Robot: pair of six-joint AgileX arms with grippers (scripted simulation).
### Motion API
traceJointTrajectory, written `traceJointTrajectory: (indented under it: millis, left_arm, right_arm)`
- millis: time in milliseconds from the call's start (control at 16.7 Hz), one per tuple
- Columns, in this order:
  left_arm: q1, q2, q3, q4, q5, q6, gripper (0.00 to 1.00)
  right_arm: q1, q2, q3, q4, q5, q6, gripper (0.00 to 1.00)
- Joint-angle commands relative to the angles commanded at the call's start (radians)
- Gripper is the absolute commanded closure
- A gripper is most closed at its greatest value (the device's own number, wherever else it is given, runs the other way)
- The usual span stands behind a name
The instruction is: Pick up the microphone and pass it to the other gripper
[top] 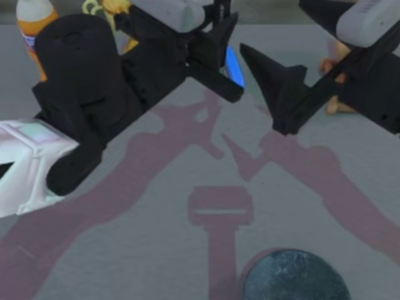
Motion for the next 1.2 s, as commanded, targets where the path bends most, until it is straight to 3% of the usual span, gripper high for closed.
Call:
traceJointTrajectory:
  millis: [240, 720, 1020, 1200]
  left_arm:
    - [0.000, 0.000, 0.000, 0.000, 0.000, 0.000, 1.00]
    - [0.000, 0.000, 0.000, 0.000, 0.000, 0.000, 1.00]
    - [0.000, 0.000, 0.000, 0.000, 0.000, 0.000, 1.00]
    - [0.000, 0.000, 0.000, 0.000, 0.000, 0.000, 1.00]
  right_arm:
    - [0.005, 0.036, 0.034, 0.007, 0.007, 0.000, 0.00]
    - [0.055, 0.380, 0.314, 0.063, 0.061, 0.000, 0.00]
    - [0.058, 0.398, 0.331, 0.066, 0.065, 0.000, 0.00]
    - [0.058, 0.398, 0.331, 0.066, 0.065, 0.000, 0.23]
